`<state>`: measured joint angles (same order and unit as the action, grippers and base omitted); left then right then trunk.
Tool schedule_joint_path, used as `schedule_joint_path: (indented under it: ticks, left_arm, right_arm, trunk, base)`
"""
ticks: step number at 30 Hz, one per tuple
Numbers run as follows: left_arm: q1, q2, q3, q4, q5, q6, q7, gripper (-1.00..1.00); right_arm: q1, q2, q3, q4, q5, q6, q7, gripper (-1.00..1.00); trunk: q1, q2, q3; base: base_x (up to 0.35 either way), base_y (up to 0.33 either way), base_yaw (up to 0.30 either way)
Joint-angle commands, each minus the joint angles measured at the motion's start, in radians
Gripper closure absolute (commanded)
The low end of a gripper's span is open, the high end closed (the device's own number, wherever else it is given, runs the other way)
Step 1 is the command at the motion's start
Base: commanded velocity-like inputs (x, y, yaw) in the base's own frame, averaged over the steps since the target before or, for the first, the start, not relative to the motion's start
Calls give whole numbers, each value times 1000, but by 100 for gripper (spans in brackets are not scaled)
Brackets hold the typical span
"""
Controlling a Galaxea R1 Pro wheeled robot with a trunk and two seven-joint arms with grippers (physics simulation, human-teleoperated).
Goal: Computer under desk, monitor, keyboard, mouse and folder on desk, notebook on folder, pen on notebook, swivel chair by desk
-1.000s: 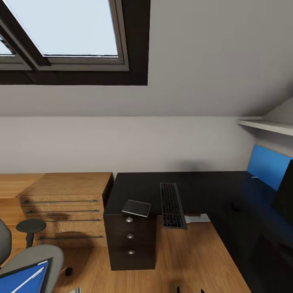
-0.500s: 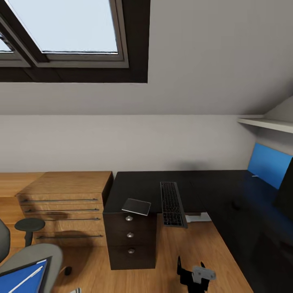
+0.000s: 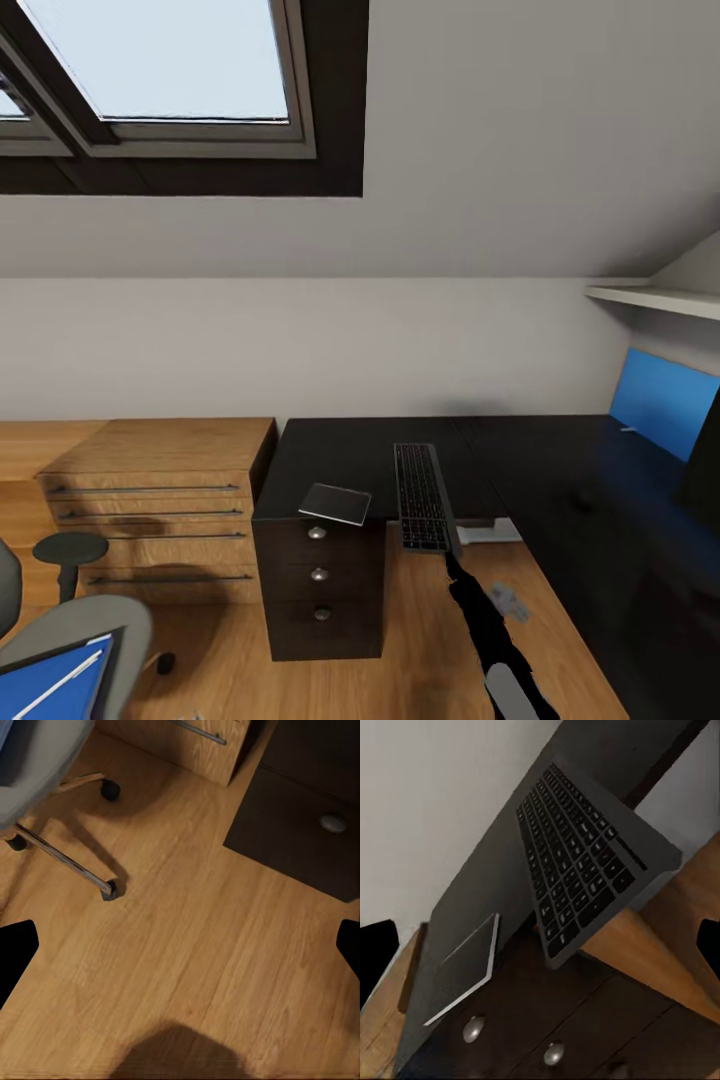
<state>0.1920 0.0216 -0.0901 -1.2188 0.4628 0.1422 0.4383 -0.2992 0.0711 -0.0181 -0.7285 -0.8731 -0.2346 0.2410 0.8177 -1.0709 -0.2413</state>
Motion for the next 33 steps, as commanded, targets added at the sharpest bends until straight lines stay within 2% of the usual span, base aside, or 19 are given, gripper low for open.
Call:
schedule_joint_path:
  ticks: [1,3,4,6,8,9,10,12,18,21,22,23,24,25,26,27,29,33]
  left_arm:
    - [0,1,-9,2,5,3,8,-100]
    - [0,1,-15,5,5,3,8,-100]
    - [0,1,-18,7,5,3,8,-100]
    - [0,1,-19,8,6,3,8,-100]
    - [0,1,-20,8,6,3,8,-100]
    - [0,1,-20,9,6,3,8,-100]
    - [0,1,-20,9,5,3,8,-100]
    - [0,1,-21,8,5,3,6,-100]
    - [0,0,-26,2,5,4,4,-100]
    - [0,2,-46,-49,8,15,3,-100]
    - [0,3,-55,-94,13,36,3,-100]
    - [0,3,-62,-143,24,79,3,-100]
    - [0,2,-71,-217,59,182,3,-100]
    - [0,2,-76,-239,73,221,4,-100]
    - [0,3,-84,-279,105,298,4,-100]
    - [0,3,-95,-344,175,411,4,-100]
    - [0,-3,-99,-378,228,462,5,-100]
    - [-2,-33,-101,-383,256,489,15,-100]
  right_arm:
    - [-1,-13,-2,-2,-70,47,51,-100]
    - [-1,-28,-4,-5,-124,104,91,-100]
    - [-1,-46,-6,-7,-170,168,118,-100]
    - [-1,-53,-7,-7,-191,194,124,-100]
    - [-1,-60,-7,-9,-235,234,131,-100]
    - [-1,-61,-7,-10,-244,242,132,-100]
    - [-1,-64,-7,-12,-267,282,134,-100]
    - [-1,-67,-8,-14,-282,338,142,-100]
    - [-1,-68,-22,-14,-288,359,158,-100]
    - [-1,-68,-30,-14,-289,362,161,-100]
    - [-1,-68,-32,-14,-289,362,162,-100]
    - [-1,-68,-34,-14,-289,363,163,-100]
    - [-1,-68,-35,-14,-289,364,163,-100]
    - [-1,-68,-36,-14,-289,364,164,-100]
    - [-1,-68,-36,-15,-289,364,164,-100]
    - [-1,-69,-37,-18,-288,365,164,-100]
    - [-1,-74,-36,-35,-287,364,165,-100]
    - [-1,-85,-36,-56,-286,363,165,-100]
  trunk:
    - [4,-8,-4]
    - [12,-22,-11]
    - [16,-29,-14]
    - [23,-43,-20]
    - [31,-57,-26]
    - [35,-64,-29]
    - [39,-71,-32]
    - [46,-85,-39]
    - [69,-127,-58]
    - [81,-148,-67]
    - [85,-155,-70]
    - [88,-162,-73]
    - [92,-169,-76]
    - [96,-176,-79]
    - [100,-183,-83]
    - [104,-190,-86]
    - [111,-204,-92]
    - [127,-232,-105]
  base:
    - [0,0,0]
    - [0,0,0]
    - [0,0,0]
    - [0,0,0]
    - [0,0,0]
    - [0,0,0]
    - [0,0,0]
    - [0,0,0]
    - [0,0,0]
    - [0,0,0]
    - [0,0,0]
    - [0,0,0]
    - [0,0,0]
    - [0,0,0]
    - [0,0,0]
    - [0,0,0]
    - [0,0,0]
    - [0,0,0]
